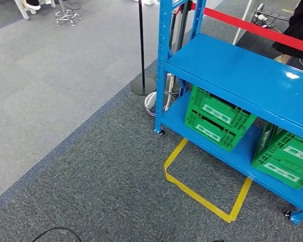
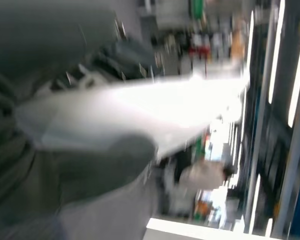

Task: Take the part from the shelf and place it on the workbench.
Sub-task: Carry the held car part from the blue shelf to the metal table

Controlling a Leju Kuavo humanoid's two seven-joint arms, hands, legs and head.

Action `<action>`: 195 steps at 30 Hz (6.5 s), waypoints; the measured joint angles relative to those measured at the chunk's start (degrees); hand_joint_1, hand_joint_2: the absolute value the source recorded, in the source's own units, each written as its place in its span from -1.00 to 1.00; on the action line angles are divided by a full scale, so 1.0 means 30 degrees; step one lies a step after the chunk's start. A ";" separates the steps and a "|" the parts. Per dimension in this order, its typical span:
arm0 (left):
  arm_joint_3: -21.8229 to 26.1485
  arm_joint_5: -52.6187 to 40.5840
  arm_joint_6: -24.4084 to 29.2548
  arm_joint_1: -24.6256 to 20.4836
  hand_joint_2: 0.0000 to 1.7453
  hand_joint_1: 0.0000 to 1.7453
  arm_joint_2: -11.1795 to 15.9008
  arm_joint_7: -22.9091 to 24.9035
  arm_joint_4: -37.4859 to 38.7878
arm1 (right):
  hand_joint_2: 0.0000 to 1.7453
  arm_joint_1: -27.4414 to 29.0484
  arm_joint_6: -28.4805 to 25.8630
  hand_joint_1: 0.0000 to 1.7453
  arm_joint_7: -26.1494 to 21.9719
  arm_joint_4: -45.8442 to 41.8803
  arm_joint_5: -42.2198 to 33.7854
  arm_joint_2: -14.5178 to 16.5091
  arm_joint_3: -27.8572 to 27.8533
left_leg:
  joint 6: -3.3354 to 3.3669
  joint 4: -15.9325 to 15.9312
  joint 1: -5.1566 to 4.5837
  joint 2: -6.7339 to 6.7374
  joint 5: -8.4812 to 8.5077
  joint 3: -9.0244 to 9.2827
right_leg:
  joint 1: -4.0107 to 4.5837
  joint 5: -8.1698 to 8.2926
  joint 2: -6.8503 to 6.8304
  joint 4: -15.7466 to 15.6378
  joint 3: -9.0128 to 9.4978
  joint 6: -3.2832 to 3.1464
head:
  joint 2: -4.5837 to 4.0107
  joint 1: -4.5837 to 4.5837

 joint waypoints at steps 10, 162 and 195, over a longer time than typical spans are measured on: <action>-0.0638 -0.0939 0.0022 0.0131 1.00 1.00 -0.0007 0.0000 -0.0383 | -1.00 0.0087 -0.0011 -1.00 -0.0253 0.0004 0.0120 0.0027 0.0000 | 0.0003 0.0717 -0.0514 -0.2218 0.2111 -0.2749 | 0.0166 -0.0184 0.2687 -0.2153 0.3465 -0.0688 | 0.0000 0.0011; -1.1723 -2.3919 1.2832 0.1664 1.00 1.00 0.0312 0.0007 -0.7411 | -1.00 0.0401 0.0080 -1.00 -0.1579 -0.0822 0.5903 0.1397 -0.1454 | 0.0467 0.1324 -0.0435 -0.2273 -0.0157 -0.1075 | -0.0230 0.1241 0.2003 0.0022 -0.0114 0.0318 | 0.0006 -0.0382; -1.0727 -2.2717 1.2830 0.1332 1.00 1.00 0.0002 0.0007 -0.7796 | -1.00 0.0329 -0.0027 -1.00 -0.1522 -0.0738 0.6025 0.1608 -0.1730 | 0.0145 0.1280 -0.0330 -0.2487 0.0132 -0.1487 | -0.0324 0.1367 0.2581 -0.0831 0.0243 0.0231 | 0.0005 -0.0412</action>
